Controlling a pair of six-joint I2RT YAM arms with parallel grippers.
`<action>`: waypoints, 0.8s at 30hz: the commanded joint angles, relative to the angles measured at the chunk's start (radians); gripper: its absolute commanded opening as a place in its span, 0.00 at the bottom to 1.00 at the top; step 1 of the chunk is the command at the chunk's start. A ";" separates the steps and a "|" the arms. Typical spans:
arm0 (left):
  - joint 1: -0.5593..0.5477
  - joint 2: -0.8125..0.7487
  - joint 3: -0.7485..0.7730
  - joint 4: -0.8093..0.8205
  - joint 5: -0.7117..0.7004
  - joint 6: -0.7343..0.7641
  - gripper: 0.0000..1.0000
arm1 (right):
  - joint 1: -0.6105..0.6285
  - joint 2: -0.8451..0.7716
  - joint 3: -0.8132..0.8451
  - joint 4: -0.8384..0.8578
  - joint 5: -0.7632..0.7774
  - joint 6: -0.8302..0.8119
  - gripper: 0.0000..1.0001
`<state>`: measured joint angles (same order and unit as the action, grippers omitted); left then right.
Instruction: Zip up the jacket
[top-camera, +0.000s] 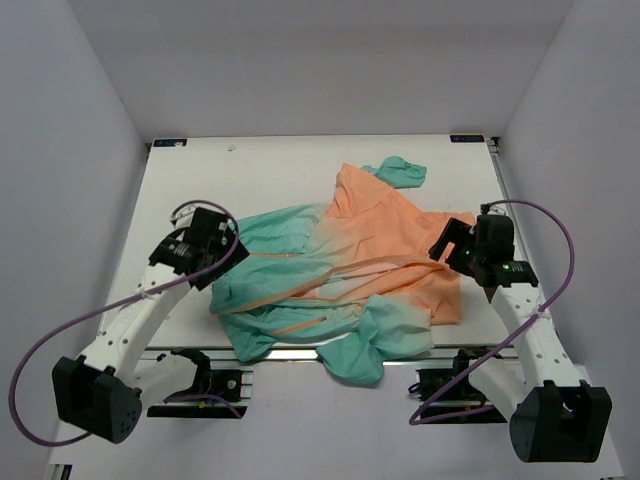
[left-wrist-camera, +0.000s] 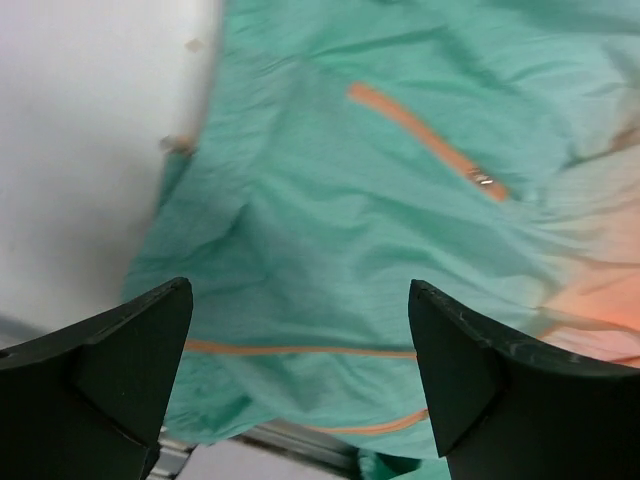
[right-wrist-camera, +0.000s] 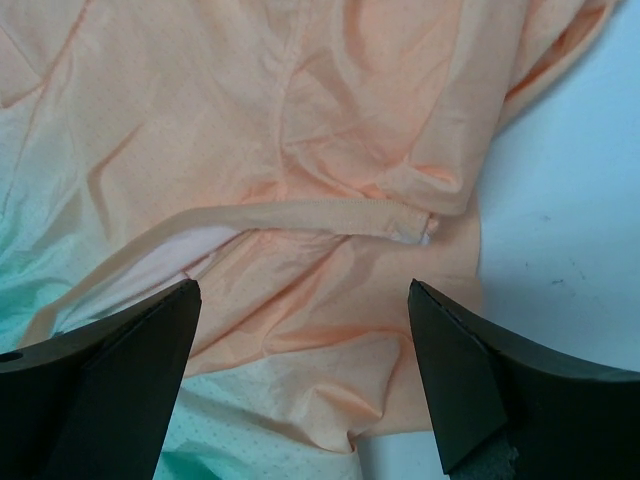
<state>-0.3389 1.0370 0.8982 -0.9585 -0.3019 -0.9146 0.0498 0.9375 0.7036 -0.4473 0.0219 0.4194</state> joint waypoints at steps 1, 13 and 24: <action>-0.035 0.099 0.091 0.157 0.054 0.078 0.98 | -0.004 -0.005 -0.048 -0.082 -0.014 0.047 0.89; -0.186 0.624 0.304 0.339 0.089 0.247 0.98 | -0.004 0.174 -0.128 -0.041 -0.057 0.108 0.89; -0.195 0.696 0.076 0.337 0.170 0.214 0.95 | -0.002 0.546 0.054 0.111 -0.083 0.085 0.87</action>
<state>-0.5270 1.7267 1.0370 -0.6102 -0.2028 -0.6884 0.0498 1.4017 0.7139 -0.4202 -0.0376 0.5156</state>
